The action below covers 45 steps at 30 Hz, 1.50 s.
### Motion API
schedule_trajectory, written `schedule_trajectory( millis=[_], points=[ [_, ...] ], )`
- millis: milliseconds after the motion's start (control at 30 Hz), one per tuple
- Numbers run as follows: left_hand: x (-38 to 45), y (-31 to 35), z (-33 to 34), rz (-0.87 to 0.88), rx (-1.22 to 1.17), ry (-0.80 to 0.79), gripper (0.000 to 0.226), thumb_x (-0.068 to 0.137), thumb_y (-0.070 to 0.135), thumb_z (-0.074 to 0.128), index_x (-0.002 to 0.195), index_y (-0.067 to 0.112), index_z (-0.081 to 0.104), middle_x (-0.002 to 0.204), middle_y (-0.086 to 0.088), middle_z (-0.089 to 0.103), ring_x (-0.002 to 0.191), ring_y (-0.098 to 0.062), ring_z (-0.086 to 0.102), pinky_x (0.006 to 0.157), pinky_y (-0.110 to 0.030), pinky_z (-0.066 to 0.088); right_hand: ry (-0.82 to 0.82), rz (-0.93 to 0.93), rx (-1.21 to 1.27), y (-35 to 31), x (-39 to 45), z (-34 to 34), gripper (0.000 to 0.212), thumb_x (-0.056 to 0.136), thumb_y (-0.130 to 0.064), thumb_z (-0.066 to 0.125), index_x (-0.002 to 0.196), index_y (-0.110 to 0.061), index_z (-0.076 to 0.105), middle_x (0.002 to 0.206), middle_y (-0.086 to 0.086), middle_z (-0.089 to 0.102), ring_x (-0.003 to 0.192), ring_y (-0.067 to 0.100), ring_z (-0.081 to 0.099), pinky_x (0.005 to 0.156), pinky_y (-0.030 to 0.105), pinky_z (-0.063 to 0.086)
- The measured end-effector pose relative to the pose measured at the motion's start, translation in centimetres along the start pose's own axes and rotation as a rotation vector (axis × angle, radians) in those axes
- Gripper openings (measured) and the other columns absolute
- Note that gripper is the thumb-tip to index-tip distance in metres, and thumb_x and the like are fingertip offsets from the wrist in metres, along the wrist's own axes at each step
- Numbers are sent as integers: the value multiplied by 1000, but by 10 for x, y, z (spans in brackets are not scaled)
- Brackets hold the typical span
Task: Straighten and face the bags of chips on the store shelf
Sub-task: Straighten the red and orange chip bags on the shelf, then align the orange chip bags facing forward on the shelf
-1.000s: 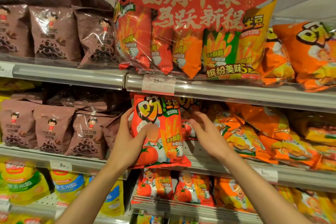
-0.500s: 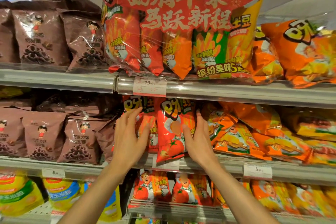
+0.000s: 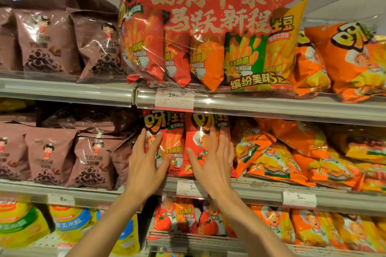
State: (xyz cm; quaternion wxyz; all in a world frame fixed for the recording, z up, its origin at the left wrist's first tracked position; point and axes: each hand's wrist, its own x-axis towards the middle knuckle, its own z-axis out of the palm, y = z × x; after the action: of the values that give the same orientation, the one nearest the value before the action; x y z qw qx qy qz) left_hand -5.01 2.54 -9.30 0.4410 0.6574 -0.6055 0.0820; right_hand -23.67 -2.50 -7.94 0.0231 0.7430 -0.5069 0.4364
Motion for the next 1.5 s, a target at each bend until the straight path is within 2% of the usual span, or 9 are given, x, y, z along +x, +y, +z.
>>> schedule_trajectory(
  millis=[300, 533, 700, 800, 1000, 1167, 1333, 1433, 1500],
  points=[
    [-1, -1, -12, 25, 0, -15, 65, 90, 56, 51, 150, 35, 39, 164, -4, 19, 150, -22, 20, 115, -48, 27, -170, 1, 84, 3, -5, -7, 92, 90, -78, 32, 159, -28, -4, 167, 5, -11, 150, 14, -22, 122, 41, -14],
    [-10, 14, -47, 16, -205, 20, 35, 95, 41, 59, 127, 28, 59, 120, 12, 56, 112, -7, 55, 94, -36, 49, -139, -26, 183, 23, -18, -50, 63, 96, -56, 51, 151, -30, 35, 157, -9, 32, 146, 5, 24, 118, 28, 23],
    [-38, 20, -46, -114, -455, -98, 31, 94, 26, 66, 124, 30, 59, 99, 14, 67, 82, -8, 64, 77, -24, 52, -132, 184, 293, 32, -56, -70, 26, 96, -39, 60, 121, -31, 61, 100, -16, 65, 86, 0, 62, 73, 22, 50],
    [-55, 26, -38, -177, -579, -141, 25, 95, 16, 65, 117, 27, 62, 94, 11, 69, 77, -12, 63, 72, -23, 51, -171, 344, 395, 45, -84, -76, 12, 94, -31, 64, 106, -30, 67, 77, -8, 68, 76, 5, 63, 69, 29, 52],
    [-87, 41, -12, -248, -677, -210, 20, 94, 34, 64, 114, 33, 62, 88, 8, 70, 83, -9, 67, 71, -30, 50, -197, 511, 442, 83, -123, -105, 8, 96, -30, 60, 102, -31, 66, 82, -2, 71, 75, 9, 64, 63, 20, 48],
    [-97, 83, 10, -311, -738, -175, 34, 80, 55, 62, 109, 38, 65, 93, -8, 69, 84, -17, 67, 73, -33, 52, -173, 544, 445, 127, -127, -133, 9, 95, -35, 62, 100, -33, 69, 82, -7, 72, 76, 7, 66, 69, 30, 52],
    [-94, 148, 42, -339, -735, -110, 16, 93, 22, 69, 108, 24, 66, 92, -10, 70, 89, -21, 66, 74, -14, 49, -169, 525, 502, 177, -108, -167, 6, 92, -24, 67, 93, -28, 72, 77, 2, 72, 69, 12, 63, 58, 11, 43],
    [-92, 187, 63, -334, -726, -88, 19, 94, 11, 64, 108, 25, 65, 92, -10, 70, 84, -18, 66, 72, -11, 48, -201, 458, 526, 203, -95, -190, 11, 95, -3, 61, 96, -7, 71, 83, 32, 57, 58, 25, 44, 48, 8, 34],
    [-91, 207, 74, -322, -711, -97, 22, 95, 11, 63, 109, 27, 65, 90, -4, 70, 83, -13, 66, 74, -11, 48, -169, 423, 549, 217, -88, -196, 19, 96, -1, 60, 94, -16, 72, 81, 23, 61, 56, 16, 48, 52, 6, 36]
  ],
)
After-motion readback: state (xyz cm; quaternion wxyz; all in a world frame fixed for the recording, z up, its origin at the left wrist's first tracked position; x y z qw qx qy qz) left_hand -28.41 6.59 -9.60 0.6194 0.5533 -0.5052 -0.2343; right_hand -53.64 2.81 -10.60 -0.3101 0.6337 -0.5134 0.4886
